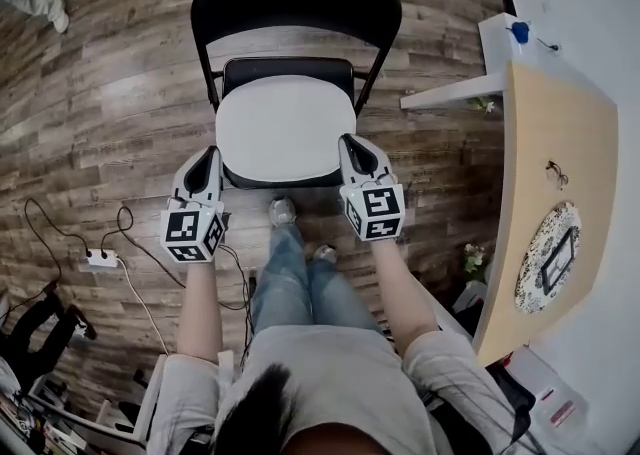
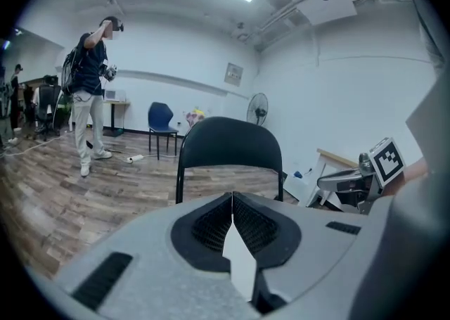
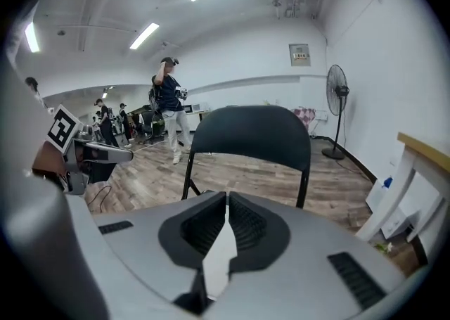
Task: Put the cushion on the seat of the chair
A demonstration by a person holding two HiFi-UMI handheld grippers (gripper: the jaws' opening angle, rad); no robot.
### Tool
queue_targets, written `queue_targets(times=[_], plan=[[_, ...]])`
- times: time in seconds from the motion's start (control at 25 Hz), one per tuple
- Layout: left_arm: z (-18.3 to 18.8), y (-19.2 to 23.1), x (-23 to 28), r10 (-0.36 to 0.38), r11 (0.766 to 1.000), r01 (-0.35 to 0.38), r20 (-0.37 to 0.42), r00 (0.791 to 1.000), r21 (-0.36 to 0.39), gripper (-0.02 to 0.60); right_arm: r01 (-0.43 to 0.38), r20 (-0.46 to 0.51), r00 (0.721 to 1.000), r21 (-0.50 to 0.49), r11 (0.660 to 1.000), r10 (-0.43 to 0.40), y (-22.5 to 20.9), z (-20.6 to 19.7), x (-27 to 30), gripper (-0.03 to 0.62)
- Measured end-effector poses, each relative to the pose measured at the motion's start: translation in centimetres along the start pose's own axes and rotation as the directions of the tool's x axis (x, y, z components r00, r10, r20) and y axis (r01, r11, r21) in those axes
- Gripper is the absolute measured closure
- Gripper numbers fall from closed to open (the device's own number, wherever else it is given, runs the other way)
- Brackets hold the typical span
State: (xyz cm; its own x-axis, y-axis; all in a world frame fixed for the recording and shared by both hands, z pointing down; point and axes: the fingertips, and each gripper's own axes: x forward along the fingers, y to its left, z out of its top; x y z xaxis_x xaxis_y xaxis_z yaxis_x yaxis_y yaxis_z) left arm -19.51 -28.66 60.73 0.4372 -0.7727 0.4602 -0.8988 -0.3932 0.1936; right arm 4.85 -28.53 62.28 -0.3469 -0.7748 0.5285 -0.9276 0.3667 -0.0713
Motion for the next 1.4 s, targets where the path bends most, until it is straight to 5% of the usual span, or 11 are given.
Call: queue_targets(times=[0.84, 1.4], plan=[[10.5, -7.1, -13.0, 0.049, 0.997, -0.059, 0.204, 0.978, 0.042, 0.569, -0.011, 0.183, 0.983, -0.086, 0.996, 0.027, 1.9, 9.7, -14.9, 0.574], [16.3, -13.3, -19.8, 0.010, 0.984, -0.068, 0.333, 0.943, 0.163, 0.569, 0.001, 0.329, 0.944, -0.108, 0.994, 0.034, 2.8, 13.9, -22.6, 0.572]])
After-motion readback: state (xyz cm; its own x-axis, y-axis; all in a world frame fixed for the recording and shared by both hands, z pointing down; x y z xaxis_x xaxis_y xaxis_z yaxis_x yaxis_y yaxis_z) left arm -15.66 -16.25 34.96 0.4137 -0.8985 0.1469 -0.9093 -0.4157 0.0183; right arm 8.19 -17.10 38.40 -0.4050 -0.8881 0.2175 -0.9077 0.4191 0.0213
